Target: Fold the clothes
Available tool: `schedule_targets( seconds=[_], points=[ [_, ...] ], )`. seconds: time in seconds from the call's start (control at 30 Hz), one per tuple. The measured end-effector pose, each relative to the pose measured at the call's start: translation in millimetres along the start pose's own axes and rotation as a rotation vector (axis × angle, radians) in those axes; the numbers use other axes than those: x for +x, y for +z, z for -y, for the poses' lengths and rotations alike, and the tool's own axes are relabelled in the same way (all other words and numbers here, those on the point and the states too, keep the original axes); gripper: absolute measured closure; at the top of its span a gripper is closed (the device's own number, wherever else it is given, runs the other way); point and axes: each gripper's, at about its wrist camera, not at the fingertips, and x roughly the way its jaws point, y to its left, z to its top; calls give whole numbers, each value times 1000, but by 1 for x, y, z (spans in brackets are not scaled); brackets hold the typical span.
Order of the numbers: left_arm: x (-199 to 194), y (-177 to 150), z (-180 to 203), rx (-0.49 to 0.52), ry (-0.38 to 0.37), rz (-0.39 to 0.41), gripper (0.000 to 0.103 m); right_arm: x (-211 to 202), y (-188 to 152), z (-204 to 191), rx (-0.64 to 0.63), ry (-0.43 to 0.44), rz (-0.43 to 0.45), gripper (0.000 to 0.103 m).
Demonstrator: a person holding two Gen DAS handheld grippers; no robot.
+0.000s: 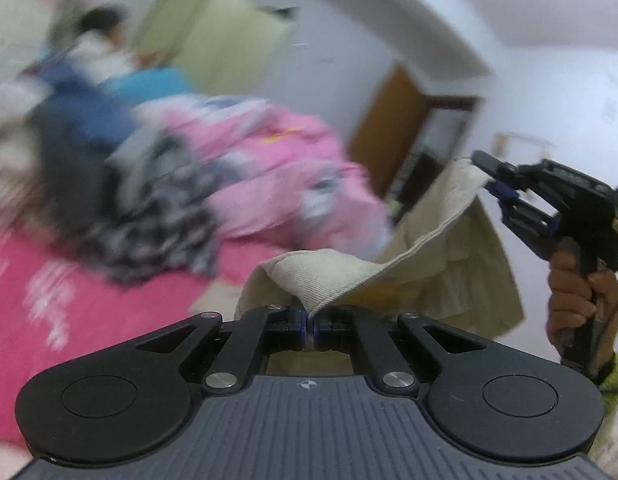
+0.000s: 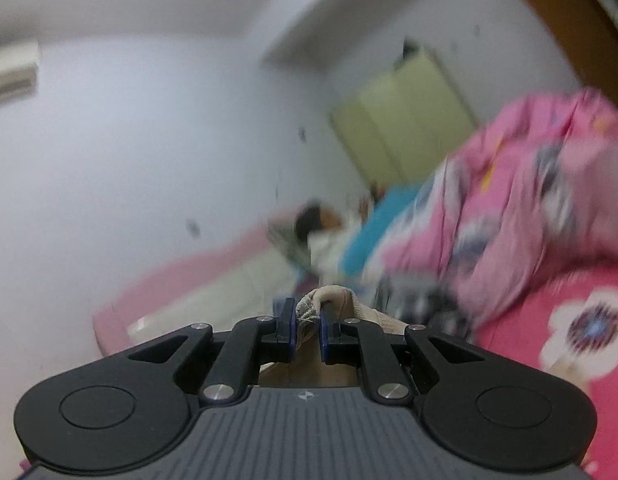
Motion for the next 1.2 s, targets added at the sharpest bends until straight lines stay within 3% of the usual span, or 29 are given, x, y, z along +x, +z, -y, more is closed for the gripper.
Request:
schedule_targets(
  seconds=[0.17,0.27,0.43,0.53,0.6,0.7,0.83,1.0,1.1,1.2],
  points=[
    [-8,25,-87,-126,155,54,102,130,-22,-27,-29,47,-169,90],
    [-11,40,-138,-170,295,94,103,210,-42,-47,-18,66,-245,90],
    [10,39,-209,-220,515,43,102,358,-111,-42,-12,34,-378,89],
    [16,28,-238,-245,632,19,100,432,-170,-17,-58,-76,-596,79],
    [9,22,-249,-306,633,26,86,461,-203,2,-90,-172,-729,78],
    [-16,14,-245,-333,612,42,73,444,-201,30,-3,-162,-721,78],
    [-35,11,-220,-300,529,0,69,379,-142,50,65,-68,-612,72],
    [-45,-2,-171,-234,364,-76,54,236,-71,65,49,-42,-440,65],
    [-47,-16,-141,-212,287,-121,50,152,-49,86,124,-69,-384,58],
    [-47,-34,-118,-210,246,-155,45,78,-49,101,205,-102,-355,52]
  ],
)
